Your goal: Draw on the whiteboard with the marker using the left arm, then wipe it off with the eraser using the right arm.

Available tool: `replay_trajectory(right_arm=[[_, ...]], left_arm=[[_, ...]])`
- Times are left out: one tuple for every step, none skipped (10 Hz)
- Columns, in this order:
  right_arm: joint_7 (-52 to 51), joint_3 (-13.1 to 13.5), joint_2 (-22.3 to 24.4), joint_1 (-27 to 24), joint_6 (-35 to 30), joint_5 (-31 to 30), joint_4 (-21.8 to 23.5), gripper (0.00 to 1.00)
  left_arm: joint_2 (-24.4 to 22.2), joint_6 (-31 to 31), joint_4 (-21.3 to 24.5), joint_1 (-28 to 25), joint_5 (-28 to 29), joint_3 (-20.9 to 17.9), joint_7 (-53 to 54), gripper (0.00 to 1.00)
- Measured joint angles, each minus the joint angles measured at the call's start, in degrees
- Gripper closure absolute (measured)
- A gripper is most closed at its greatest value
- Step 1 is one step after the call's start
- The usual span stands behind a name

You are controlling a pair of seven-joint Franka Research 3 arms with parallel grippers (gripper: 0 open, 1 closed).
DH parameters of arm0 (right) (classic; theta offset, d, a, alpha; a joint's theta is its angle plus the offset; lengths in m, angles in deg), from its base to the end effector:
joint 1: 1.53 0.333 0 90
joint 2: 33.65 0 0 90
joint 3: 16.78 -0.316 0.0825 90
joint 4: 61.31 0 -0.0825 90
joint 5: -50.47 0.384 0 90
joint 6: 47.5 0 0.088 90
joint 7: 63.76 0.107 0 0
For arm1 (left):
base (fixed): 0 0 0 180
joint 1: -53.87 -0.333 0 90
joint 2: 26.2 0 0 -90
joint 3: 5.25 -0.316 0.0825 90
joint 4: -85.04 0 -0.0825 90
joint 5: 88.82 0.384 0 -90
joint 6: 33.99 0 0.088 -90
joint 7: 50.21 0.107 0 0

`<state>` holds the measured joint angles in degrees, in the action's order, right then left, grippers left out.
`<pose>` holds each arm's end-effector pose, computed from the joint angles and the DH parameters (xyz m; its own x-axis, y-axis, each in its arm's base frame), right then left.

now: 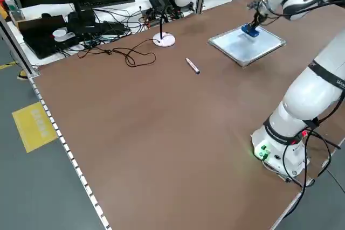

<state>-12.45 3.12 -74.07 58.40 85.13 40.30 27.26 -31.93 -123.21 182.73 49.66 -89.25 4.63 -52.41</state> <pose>0.5231 0.4882 0.2657 0.9494 0.0354 0.3120 -0.0215 -0.9839 0.1773 0.5173 -0.0566 0.6131 0.9971 -0.0588 -0.0489 -0.0595 -0.9982 -0.0115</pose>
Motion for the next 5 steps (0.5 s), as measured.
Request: replay_trajectory(right_arm=[[-3.89, 0.08, 3.95, -1.46, -2.12, 0.06, 1.51, 0.44], [-7.91, 0.14, 8.44, -2.95, -3.87, 0.13, 3.85, 0.44], [-12.11, 0.20, 13.45, -4.52, -5.06, 0.18, 7.32, 0.44], [-16.11, 0.26, 18.45, -6.13, -5.59, 0.16, 11.65, 0.44], [-19.66, 0.33, 22.71, -7.70, -5.49, 0.06, 16.24, 0.44]], left_arm=[[0.01, 0.00, 0.00, 0.00, 0.00, 0.00, 0.00, 0.00], [0.01, 0.00, 0.00, 0.01, 0.00, 0.00, 0.00, 0.00], [0.01, 0.00, -0.01, 0.02, 0.00, 0.00, 0.00, 0.00], [0.01, 0.00, -0.01, 0.03, 0.00, 0.00, 0.00, 0.00], [0.01, 0.00, -0.01, 0.05, 0.00, 0.00, 0.00, 0.00]])
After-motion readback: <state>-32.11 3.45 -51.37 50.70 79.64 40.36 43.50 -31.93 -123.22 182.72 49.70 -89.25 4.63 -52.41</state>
